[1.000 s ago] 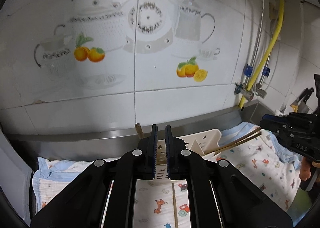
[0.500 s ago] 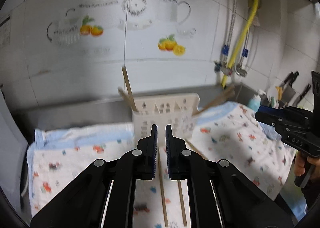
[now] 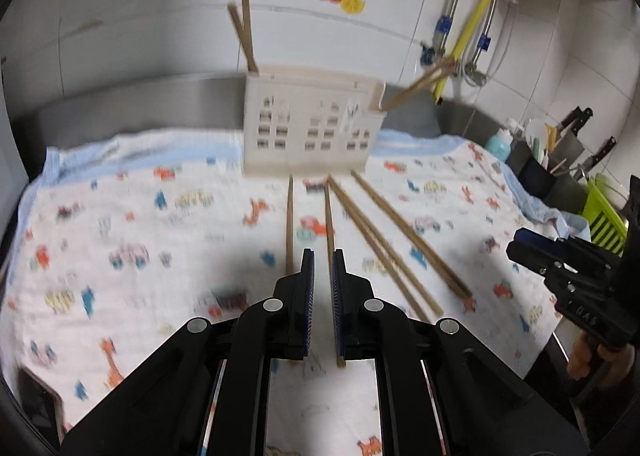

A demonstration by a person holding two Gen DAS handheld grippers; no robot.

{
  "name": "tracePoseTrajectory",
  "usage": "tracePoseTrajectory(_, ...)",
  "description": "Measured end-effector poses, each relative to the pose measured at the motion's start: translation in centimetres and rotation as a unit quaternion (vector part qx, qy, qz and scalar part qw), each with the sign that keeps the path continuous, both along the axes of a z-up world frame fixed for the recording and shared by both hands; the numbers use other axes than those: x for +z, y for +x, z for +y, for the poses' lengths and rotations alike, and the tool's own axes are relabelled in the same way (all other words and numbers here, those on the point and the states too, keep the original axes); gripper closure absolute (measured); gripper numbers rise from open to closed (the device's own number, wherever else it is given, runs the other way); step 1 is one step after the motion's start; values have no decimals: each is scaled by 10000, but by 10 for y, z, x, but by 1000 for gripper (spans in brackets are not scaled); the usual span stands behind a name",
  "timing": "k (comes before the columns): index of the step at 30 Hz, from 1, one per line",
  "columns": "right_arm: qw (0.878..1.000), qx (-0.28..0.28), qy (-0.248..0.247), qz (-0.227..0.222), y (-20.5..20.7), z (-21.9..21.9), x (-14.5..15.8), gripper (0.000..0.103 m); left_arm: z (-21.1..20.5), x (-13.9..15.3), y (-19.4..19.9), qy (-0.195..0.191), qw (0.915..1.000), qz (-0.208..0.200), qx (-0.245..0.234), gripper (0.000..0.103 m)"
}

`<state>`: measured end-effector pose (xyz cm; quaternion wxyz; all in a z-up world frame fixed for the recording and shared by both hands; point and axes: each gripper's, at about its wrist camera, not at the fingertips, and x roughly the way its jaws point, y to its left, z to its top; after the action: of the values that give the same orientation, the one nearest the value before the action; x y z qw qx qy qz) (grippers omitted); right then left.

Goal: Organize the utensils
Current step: 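Move both open tools back over the remaining chopsticks on the cloth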

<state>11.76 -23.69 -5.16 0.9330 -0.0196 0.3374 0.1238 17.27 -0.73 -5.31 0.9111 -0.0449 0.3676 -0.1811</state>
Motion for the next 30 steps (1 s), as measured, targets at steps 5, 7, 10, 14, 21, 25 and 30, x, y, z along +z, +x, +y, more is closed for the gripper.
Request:
tracePoseTrajectory(5,9997,-33,131,206,-9,-2,-24,78,-4,-24,-7,-108,9995,285,-41,88)
tracePoseTrajectory(7,9994,-89,147,305,-13,-5,-34,78,-6,-29,-9,-118,9994,331,-38,80)
tracePoseTrajectory(10,9989,-165,130,418,-14,-13,-44,78,-9,-36,-12,-113,9991,405,-67,80)
tracePoseTrajectory(14,9983,-307,147,473,-11,-26,-50,83,-13,-41,-14,-102,9989,433,-110,80)
tracePoseTrajectory(21,9972,-304,212,646,7,-35,-61,89,-24,-55,-12,-24,9982,570,-203,80)
tracePoseTrajectory(25,9963,-281,263,767,17,-39,-69,91,-33,-62,-10,87,9978,584,-287,80)
tracePoseTrajectory(30,9962,-190,197,830,26,-39,-74,91,-35,-69,-2,134,9974,675,-193,80)
